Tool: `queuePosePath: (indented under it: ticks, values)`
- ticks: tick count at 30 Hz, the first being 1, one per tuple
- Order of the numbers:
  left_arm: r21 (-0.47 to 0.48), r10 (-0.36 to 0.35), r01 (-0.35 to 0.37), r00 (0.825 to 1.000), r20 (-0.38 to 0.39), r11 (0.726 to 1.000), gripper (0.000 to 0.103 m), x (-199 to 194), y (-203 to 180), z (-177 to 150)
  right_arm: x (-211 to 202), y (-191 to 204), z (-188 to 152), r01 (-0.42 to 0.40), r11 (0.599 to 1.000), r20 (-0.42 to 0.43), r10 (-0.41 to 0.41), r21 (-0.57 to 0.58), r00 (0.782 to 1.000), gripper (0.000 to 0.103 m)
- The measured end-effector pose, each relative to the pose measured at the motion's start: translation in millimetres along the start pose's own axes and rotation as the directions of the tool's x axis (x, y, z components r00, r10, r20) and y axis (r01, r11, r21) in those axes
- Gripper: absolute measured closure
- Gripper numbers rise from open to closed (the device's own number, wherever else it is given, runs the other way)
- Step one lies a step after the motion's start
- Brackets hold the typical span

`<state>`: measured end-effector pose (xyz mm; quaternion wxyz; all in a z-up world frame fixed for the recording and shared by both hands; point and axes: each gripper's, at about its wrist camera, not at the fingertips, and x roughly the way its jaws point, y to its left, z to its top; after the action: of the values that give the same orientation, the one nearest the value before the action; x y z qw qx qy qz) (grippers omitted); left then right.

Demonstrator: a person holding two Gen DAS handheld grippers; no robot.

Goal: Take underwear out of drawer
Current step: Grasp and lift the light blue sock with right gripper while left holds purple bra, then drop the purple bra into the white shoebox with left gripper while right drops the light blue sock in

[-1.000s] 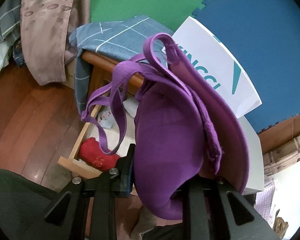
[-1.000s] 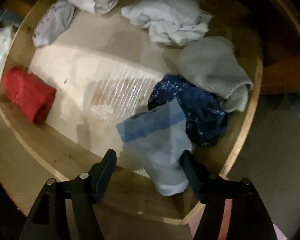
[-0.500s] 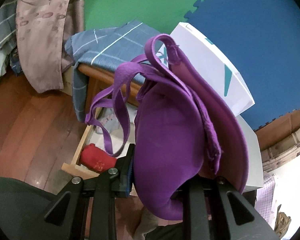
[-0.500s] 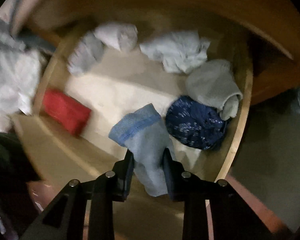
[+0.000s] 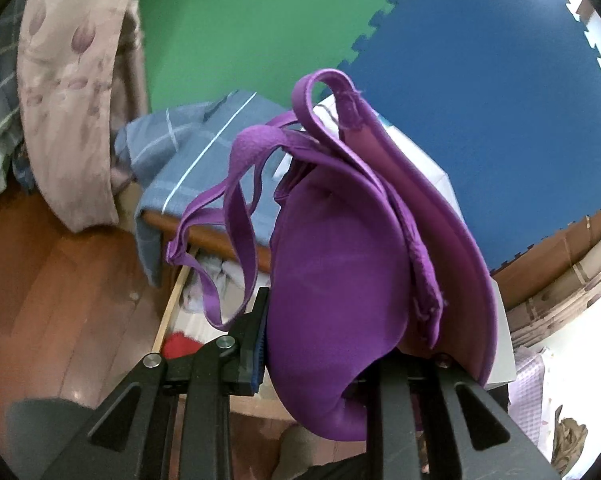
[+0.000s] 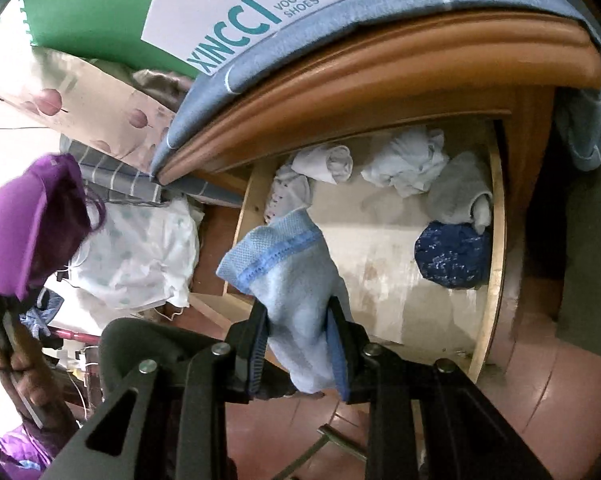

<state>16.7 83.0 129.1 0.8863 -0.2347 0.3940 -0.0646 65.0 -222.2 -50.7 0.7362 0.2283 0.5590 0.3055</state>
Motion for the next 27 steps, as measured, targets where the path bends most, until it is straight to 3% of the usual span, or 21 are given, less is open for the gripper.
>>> queuePosePath:
  ticks: [9,15,19,27]
  values:
    - [0.062,-0.056,0.053,0.997,0.054,0.997,0.08,-12.9,-59.3,69.4,-1.9,-3.7,-1.6,-0.057,0.998,0.024,0.057,0.004,0.998,0.075]
    - [0.152,-0.052,0.039,0.995,0.08,0.988,0.079,11.9,-118.2,131.6,-7.6,-5.7,-0.7,-0.092,0.996,0.039,0.091,0.013,0.995,0.075]
    - [0.166,-0.033,0.027,0.999,0.034,0.986,0.079,60.6,-145.3,166.9,-11.0,-9.2,-0.2,-0.116,0.993,0.046,0.115,0.016,0.992,0.075]
    - [0.235,0.078,-0.06,0.995,-0.069,0.97,0.075,194.6,-173.3,210.5,-20.0,-13.7,-1.5,-0.168,0.985,0.061,0.166,0.027,0.984,0.075]
